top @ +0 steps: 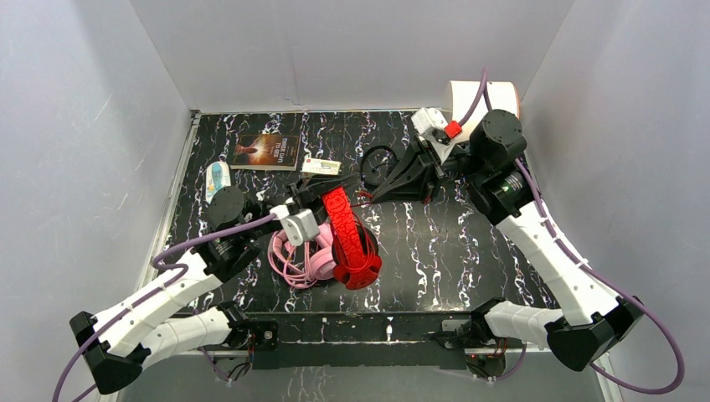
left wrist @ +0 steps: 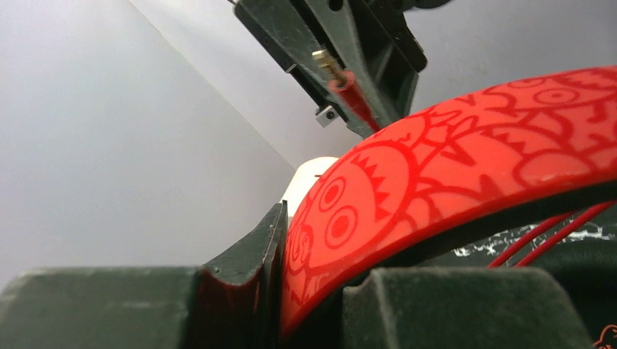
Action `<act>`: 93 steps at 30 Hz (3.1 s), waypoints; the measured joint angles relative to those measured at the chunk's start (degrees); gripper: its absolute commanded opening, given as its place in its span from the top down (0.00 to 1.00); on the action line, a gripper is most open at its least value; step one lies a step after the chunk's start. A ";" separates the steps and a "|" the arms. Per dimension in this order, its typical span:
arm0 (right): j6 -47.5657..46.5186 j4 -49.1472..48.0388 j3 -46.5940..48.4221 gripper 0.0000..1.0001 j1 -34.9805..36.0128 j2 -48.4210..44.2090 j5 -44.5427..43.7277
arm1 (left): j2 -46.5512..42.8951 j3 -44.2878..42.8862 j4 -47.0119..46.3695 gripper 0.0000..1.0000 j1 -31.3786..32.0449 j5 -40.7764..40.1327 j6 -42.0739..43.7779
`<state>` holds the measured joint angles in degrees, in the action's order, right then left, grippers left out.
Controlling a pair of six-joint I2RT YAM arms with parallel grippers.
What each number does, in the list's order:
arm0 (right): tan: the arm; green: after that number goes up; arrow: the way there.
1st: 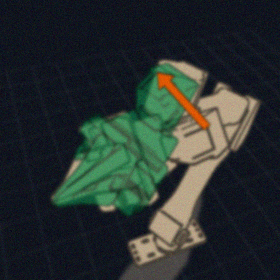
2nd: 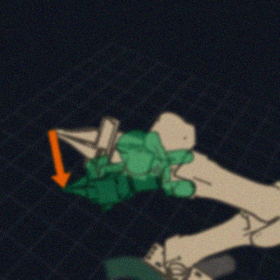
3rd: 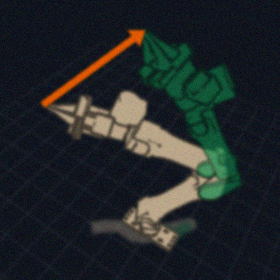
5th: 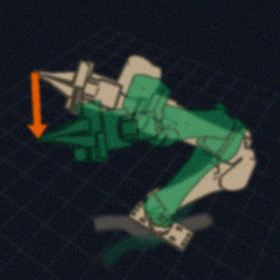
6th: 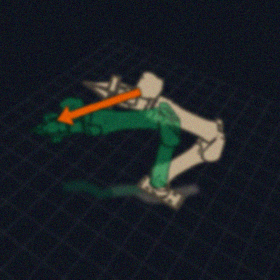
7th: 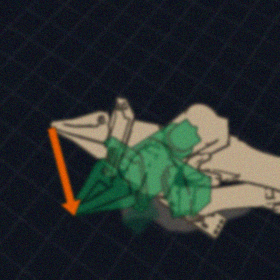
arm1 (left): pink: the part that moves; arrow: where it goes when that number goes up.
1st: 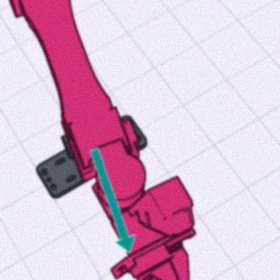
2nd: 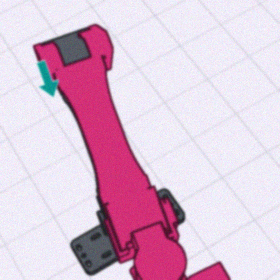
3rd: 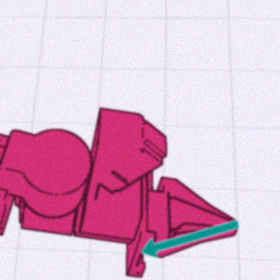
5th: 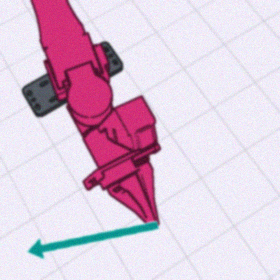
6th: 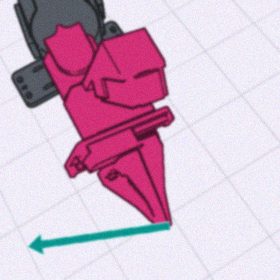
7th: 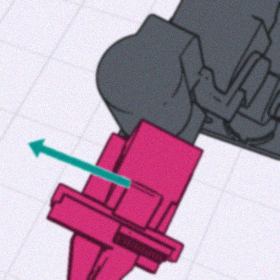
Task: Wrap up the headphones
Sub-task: Wrap the headphones cable around the headphones.
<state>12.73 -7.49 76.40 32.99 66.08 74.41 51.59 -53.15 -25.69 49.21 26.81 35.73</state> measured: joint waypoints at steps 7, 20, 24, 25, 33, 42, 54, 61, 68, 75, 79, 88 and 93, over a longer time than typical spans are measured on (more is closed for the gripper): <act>3.58 -2.32 0.00 1.00 0.00 0.11 5.64 | -0.52 2.21 -7.45 1.00 0.04 -1.16 -5.11; 0.96 -0.63 2.80 1.00 0.04 4.35 12.26 | 5.77 1.97 -16.76 1.00 0.20 -0.85 -15.65; 0.00 0.66 4.46 0.99 0.44 6.14 12.26 | 7.19 1.55 -16.70 1.00 0.44 -0.46 -17.03; -0.44 1.20 4.61 0.99 0.57 6.43 12.26 | 7.48 1.42 -16.68 1.00 0.48 -0.42 -17.38; -17.51 22.75 9.68 0.99 2.69 7.41 8.07 | 7.87 0.68 -16.72 1.00 0.59 -0.42 -18.80; -38.32 48.43 21.24 0.99 10.56 11.76 -3.67 | 6.43 0.59 -15.19 1.00 0.81 -0.46 -18.84; -41.88 54.18 23.17 0.96 16.11 14.34 -9.07 | 5.51 -0.94 -13.73 1.00 0.79 -0.48 -19.26; -41.07 53.86 23.23 0.89 16.15 13.97 -9.31 | 5.75 -1.92 -10.58 1.00 0.79 -0.13 -18.51; -39.67 52.46 23.19 0.80 16.15 12.28 -9.99 | 5.40 -2.86 -8.39 1.00 0.81 0.00 -18.93; -37.59 49.86 20.85 0.63 16.15 9.90 -11.52 | 3.65 -2.51 -8.09 1.00 0.81 -1.70 -20.59; -36.41 48.89 20.63 0.48 16.15 9.05 -13.84 | 2.19 -1.27 -8.15 1.00 0.81 -3.19 -21.81; -32.28 46.29 20.22 0.22 16.09 6.25 -26.91 | -0.90 1.75 -6.01 1.00 0.79 -8.72 -24.24; -31.26 46.23 20.22 0.19 15.76 5.09 -31.21 | -2.54 3.96 -5.11 1.00 0.79 -11.58 -25.94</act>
<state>-18.52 38.74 96.62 48.75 71.18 43.20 49.06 -49.19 -30.81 50.00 15.22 9.78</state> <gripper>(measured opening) 0.798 0.141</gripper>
